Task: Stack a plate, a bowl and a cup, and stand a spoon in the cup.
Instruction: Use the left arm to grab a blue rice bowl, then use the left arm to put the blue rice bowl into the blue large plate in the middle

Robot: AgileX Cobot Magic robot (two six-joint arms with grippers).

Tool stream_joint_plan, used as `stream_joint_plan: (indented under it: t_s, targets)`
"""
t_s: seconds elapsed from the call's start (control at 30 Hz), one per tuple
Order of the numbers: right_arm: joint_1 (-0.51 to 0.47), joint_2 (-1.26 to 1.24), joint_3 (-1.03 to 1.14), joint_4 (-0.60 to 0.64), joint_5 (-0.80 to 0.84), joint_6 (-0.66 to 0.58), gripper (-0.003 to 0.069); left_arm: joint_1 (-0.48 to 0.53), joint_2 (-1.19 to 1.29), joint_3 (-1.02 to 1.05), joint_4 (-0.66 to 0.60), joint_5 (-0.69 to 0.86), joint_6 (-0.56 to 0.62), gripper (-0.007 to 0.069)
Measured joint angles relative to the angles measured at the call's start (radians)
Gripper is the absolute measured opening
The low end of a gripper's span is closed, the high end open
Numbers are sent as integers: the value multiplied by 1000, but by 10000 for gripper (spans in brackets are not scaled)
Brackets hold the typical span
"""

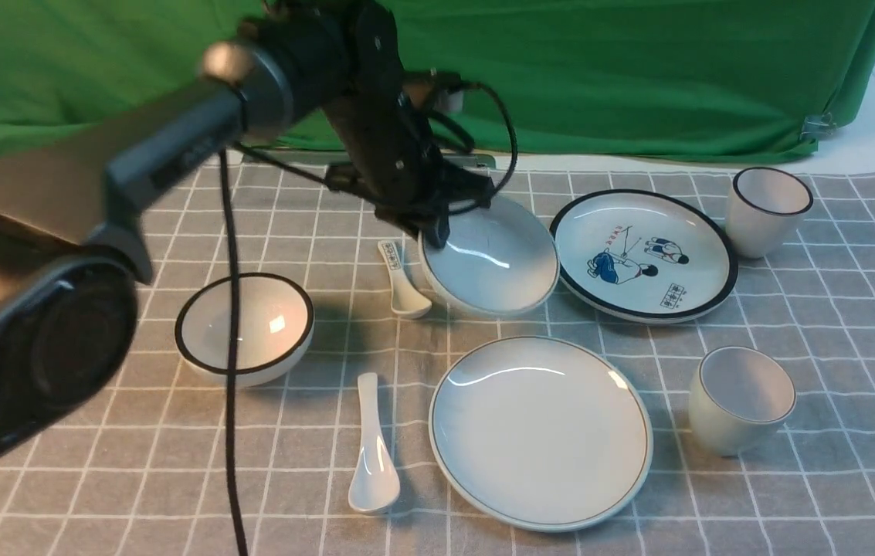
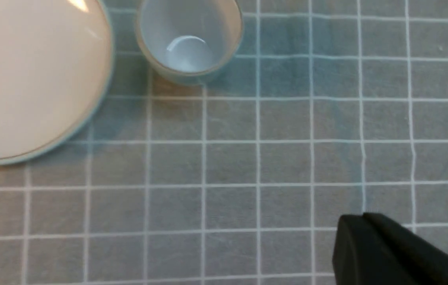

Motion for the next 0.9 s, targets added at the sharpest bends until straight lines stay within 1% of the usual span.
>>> stream_joint_plan:
  t_s: [0.07,0.1,0.13,0.17,0.2,0.23,0.3,0.33,0.4,0.47,0.57,0.63,0.7,0.73,0.8,0.9]
  targets:
    - [-106,62,-46,59,-1,-87,20,0,-61,4,-4,56,21,40]
    - [-162,91,-72,110,-3,-147,20,-2,-97,21,-12,71,26,40]
    - [-232,126,-96,189,-10,-243,20,-5,-132,46,-20,78,34,40]
    - [-256,137,-99,219,-11,-257,20,-5,-138,52,-22,78,34,40]
    - [-301,162,-114,281,-15,-315,20,-6,-154,80,-27,78,40,40]
    - [-374,203,-127,384,-16,-418,20,-10,-187,145,-35,78,54,39]
    - [-439,260,-134,485,-19,-495,20,-19,-229,267,-58,71,66,39]
    - [-457,280,-135,504,-25,-519,21,-23,-240,322,-70,56,71,39]
    - [-463,326,-135,529,-56,-565,37,-38,-255,452,-107,-35,93,39]
    - [-450,364,-135,541,-103,-586,88,-61,-255,556,-138,-131,103,39]
    - [-428,415,-135,545,-182,-594,219,-91,-251,617,-153,-207,111,39]
    - [-420,455,-136,550,-226,-596,340,-111,-246,626,-159,-246,112,39]
    - [-419,480,-136,550,-242,-597,386,-120,-242,626,-159,-262,112,39]
    - [-419,510,-136,550,-263,-599,435,-126,-234,626,-151,-276,112,39]
    - [-417,549,-136,549,-292,-601,475,-129,-221,626,-143,-285,112,39]
    - [-415,596,-136,549,-333,-609,491,-129,-206,626,-150,-288,110,39]
